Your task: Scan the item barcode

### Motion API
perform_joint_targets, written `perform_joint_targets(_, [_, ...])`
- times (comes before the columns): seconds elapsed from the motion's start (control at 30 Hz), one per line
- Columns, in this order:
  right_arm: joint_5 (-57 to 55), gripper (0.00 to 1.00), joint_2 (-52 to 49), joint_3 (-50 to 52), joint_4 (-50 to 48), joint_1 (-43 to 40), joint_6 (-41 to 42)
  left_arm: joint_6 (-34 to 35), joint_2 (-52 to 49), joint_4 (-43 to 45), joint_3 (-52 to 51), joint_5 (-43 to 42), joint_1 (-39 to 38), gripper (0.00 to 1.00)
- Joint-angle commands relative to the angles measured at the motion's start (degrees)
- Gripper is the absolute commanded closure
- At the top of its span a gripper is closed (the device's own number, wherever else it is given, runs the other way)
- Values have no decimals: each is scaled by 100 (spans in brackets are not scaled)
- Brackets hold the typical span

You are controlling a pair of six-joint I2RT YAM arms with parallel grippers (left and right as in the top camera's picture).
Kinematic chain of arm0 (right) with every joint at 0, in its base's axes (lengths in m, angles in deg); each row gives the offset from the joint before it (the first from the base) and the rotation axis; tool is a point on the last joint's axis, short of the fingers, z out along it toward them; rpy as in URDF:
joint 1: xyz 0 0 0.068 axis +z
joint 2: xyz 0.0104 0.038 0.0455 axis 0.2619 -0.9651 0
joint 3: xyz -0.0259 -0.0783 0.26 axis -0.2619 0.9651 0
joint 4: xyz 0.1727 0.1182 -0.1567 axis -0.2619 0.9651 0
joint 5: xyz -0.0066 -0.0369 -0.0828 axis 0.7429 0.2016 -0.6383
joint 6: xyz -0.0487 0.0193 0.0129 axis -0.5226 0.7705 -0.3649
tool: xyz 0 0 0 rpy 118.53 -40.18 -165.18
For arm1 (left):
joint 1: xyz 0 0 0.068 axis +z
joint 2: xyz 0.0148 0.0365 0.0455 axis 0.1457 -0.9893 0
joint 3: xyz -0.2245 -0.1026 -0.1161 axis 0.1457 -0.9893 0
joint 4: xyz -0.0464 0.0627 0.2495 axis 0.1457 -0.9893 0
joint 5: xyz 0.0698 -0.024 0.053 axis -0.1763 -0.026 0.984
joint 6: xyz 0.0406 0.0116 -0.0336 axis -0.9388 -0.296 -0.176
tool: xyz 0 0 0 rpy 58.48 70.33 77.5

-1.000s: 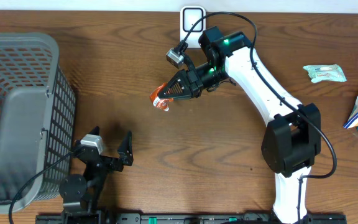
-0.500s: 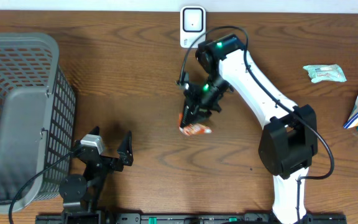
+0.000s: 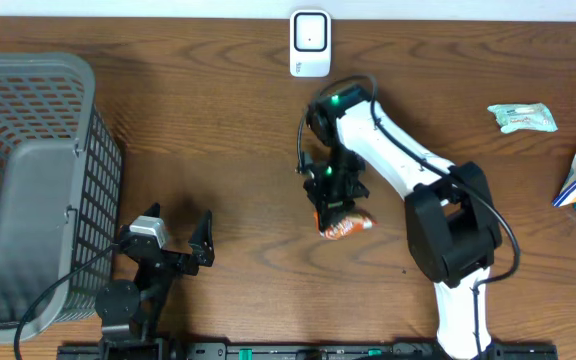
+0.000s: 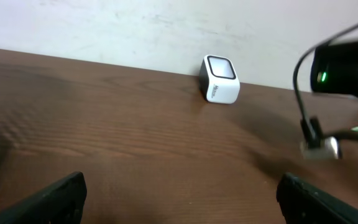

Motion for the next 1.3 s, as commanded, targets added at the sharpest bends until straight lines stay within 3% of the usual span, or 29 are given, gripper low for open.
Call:
perform_joint_targets(0.0, [-184,99,-330,105,0,-42,-243,50,37,-168,-96,-9,-28,2])
perform_joint_targets(0.2, [-1108,82,-730,101,-72,-92,-337,50,37,-166,-96,-9,-28,2])
perform_joint_targets(0.4, [-1189,85,-837,-175,-350,-199,-369,50,37,-168,-96,-9,-28,2])
perform_joint_targets(0.47, [-1189,81,-837,-573,-350,-245,-367,50,37,-168,-96,-9,-28,2])
perform_joint_targets(0.5, [-1189,71,-837,-782,-328,-258,-365,50,37,-168,-96,-9,-28,2])
perform_joint_targets(0.6, [-1187,22,-837,-1563,-271,-310,-238,50,37,-168,-96,-9,-28,2])
perform_joint_targets(0.7, [-1104,10,-837,-2455,-151,-350,81,50,37,-166,-96,-9,-28,2])
perform_joint_targets(0.73, [-1075,1,-837,-2763,-129,-354,155,50,37,-168,-96,-9,-28,2])
perform_joint_targets(0.83, [-1110,1,-835,-3276,-114,-348,192,50,37,-168,-96,-9,-28,2])
perform_joint_targets(0.87, [-1217,14,-835,-3357,-105,-345,197,50,37,-166,-96,-9,-28,2])
perform_joint_targets(0.9, [-1351,38,-835,-3379,-48,-341,219,50,37,-166,-96,-9,-28,2])
perform_joint_targets(0.93, [-1773,74,-835,-3377,175,-341,564,50,37,-166,-96,-9,-28,2])
perform_joint_targets(0.97, [-2122,77,-841,-3353,382,-341,933,50,37,-166,-96,-9,-28,2])
perform_joint_targets(1.0, [-2430,73,-841,-3307,577,-343,1303,50,37,-166,-96,-9,-28,2])
perform_joint_targets(1.03, [-2736,59,-841,-3244,789,-341,1720,50,37,-166,-96,-9,-28,2])
perform_joint_targets(1.1, [-2887,47,-841,-3027,789,-315,1932,50,37,-166,-96,-9,-28,2])
perform_joint_targets(1.27, [-3268,46,-863,-2166,688,-96,2282,50,37,-168,-96,-9,-28,2])
